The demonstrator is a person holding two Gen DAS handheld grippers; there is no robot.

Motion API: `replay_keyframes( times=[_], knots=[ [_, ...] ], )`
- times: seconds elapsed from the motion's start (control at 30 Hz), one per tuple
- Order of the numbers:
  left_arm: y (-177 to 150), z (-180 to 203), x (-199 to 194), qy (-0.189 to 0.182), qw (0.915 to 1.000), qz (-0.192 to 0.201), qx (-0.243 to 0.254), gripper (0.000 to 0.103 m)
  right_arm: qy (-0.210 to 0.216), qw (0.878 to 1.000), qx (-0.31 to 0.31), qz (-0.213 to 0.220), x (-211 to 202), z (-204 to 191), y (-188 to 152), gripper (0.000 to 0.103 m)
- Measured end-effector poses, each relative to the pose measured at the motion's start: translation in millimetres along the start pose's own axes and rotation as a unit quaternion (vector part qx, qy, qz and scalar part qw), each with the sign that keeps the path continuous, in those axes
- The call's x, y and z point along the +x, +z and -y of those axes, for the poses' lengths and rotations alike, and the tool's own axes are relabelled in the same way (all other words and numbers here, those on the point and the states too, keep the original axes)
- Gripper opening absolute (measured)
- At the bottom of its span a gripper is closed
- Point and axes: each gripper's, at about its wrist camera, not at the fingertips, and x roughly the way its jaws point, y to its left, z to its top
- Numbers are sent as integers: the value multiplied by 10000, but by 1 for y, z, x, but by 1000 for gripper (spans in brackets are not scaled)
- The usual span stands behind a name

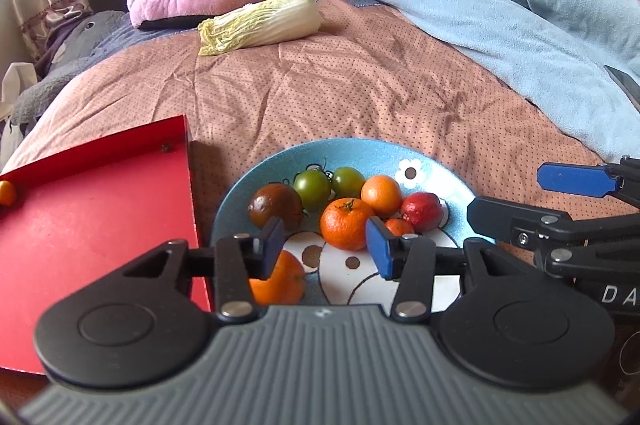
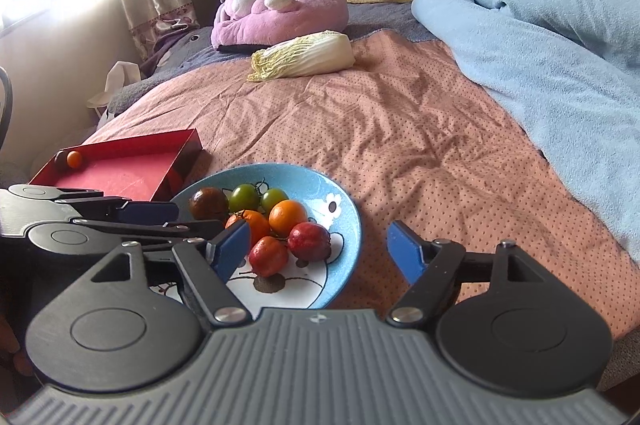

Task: Organize fruits
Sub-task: 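Open the left gripper to release the tangerine onto the plate, then move both open grippers back toward the red tray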

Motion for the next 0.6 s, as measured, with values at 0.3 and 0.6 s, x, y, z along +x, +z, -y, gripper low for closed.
replay_keyframes(
  times=[0.3,0.6],
  knots=[
    [-2,-3,-5,-66,10000,16,-51,53,0,10000,79,43,0,0,1,82],
    [0,-13,-20,-124,9998,161,-75,53,59,9999,85,31,-1,-5,2,83]
  ],
)
